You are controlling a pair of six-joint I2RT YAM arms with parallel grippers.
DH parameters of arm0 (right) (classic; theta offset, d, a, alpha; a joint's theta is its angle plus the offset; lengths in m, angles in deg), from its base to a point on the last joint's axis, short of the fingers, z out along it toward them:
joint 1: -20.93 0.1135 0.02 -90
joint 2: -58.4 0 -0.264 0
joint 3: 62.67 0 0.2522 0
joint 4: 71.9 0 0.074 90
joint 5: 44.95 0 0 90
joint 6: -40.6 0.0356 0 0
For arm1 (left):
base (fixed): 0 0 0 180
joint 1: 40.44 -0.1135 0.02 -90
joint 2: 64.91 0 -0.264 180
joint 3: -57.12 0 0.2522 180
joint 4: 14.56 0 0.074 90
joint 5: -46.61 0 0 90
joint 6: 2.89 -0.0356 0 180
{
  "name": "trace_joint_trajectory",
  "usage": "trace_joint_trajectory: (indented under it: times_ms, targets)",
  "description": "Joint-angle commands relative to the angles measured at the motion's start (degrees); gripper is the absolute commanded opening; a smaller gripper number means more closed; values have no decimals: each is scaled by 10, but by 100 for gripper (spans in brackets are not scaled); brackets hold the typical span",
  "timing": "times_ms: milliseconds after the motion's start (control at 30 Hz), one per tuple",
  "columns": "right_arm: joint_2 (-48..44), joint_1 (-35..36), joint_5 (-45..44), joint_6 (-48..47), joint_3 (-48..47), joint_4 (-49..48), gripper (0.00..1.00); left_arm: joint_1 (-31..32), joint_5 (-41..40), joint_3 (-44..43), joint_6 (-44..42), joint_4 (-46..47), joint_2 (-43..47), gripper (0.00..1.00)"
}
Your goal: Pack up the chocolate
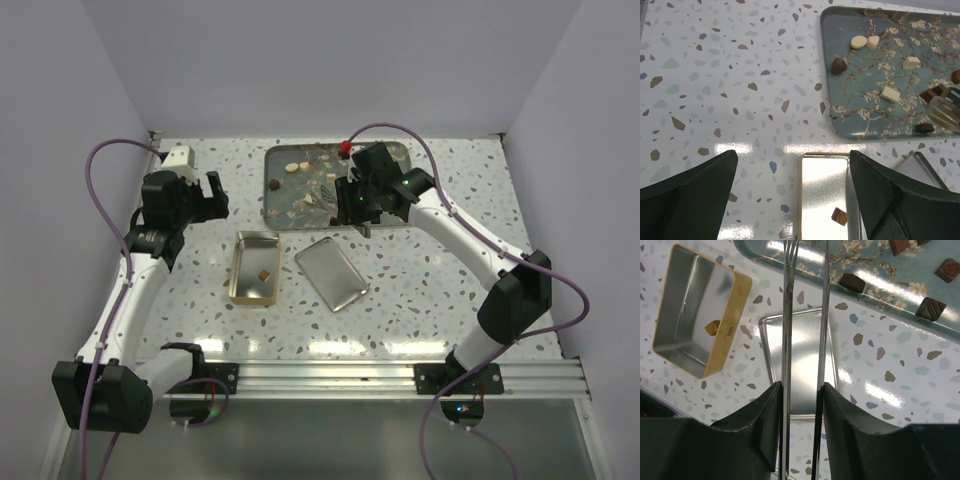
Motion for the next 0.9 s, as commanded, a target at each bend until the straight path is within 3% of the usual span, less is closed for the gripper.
trace_joint_trajectory:
  times_ms: [0, 433, 867]
  targets:
    - [-10, -3, -6, -20, 12, -30, 40, -5, 8, -13, 8, 11, 0, 100]
    - [87, -25, 2, -35, -19, -67, 51, -5, -4, -10, -3, -2, 7, 100]
    - [160, -37, 41, -44, -52, -88, 51, -5, -6, -23, -8, -5, -1, 100]
